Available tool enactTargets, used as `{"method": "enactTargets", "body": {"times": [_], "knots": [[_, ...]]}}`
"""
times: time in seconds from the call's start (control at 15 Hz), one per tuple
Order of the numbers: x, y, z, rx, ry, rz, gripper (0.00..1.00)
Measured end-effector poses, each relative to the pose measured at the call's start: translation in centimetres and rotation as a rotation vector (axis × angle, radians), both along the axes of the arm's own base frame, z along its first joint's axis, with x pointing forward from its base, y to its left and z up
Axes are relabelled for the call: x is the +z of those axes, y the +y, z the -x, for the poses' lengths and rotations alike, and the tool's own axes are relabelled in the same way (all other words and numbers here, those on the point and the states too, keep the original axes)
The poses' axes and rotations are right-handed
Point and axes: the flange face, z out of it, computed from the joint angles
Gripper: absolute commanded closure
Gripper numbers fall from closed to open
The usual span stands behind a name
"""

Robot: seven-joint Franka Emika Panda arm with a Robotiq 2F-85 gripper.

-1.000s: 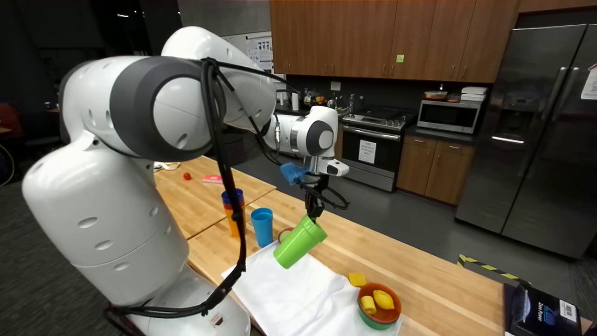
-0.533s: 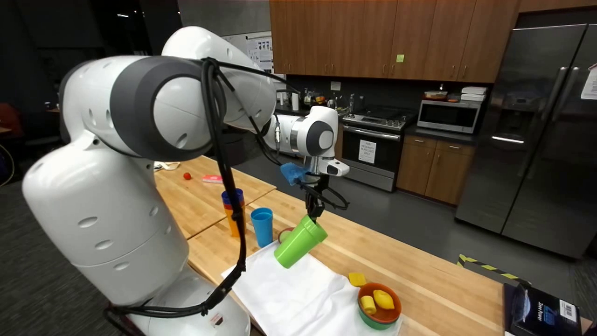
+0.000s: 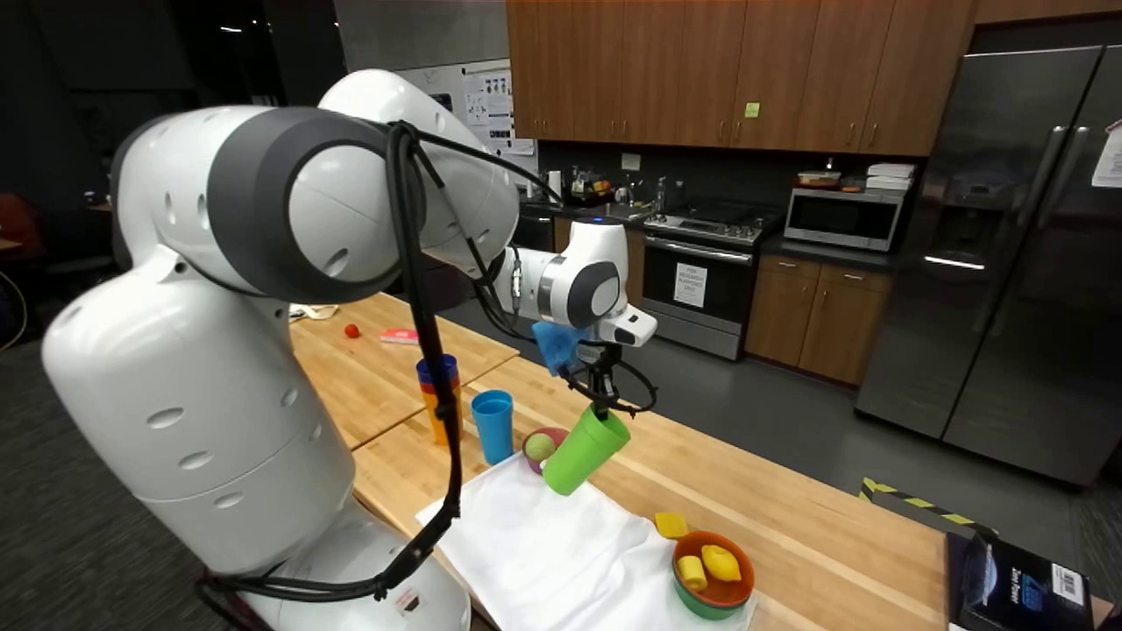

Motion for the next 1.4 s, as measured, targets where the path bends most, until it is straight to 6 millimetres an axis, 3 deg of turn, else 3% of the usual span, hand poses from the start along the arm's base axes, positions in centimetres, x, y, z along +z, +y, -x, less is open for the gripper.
{"method": "enactTargets", "body": {"times": [0.53, 1.4], "knots": [[-1.7, 0.1, 0.4, -0.006, -0.115, 0.007, 0.98], [-1.6, -1.0, -0.1, -0.019, -0.378, 0.051, 0.98]]}}
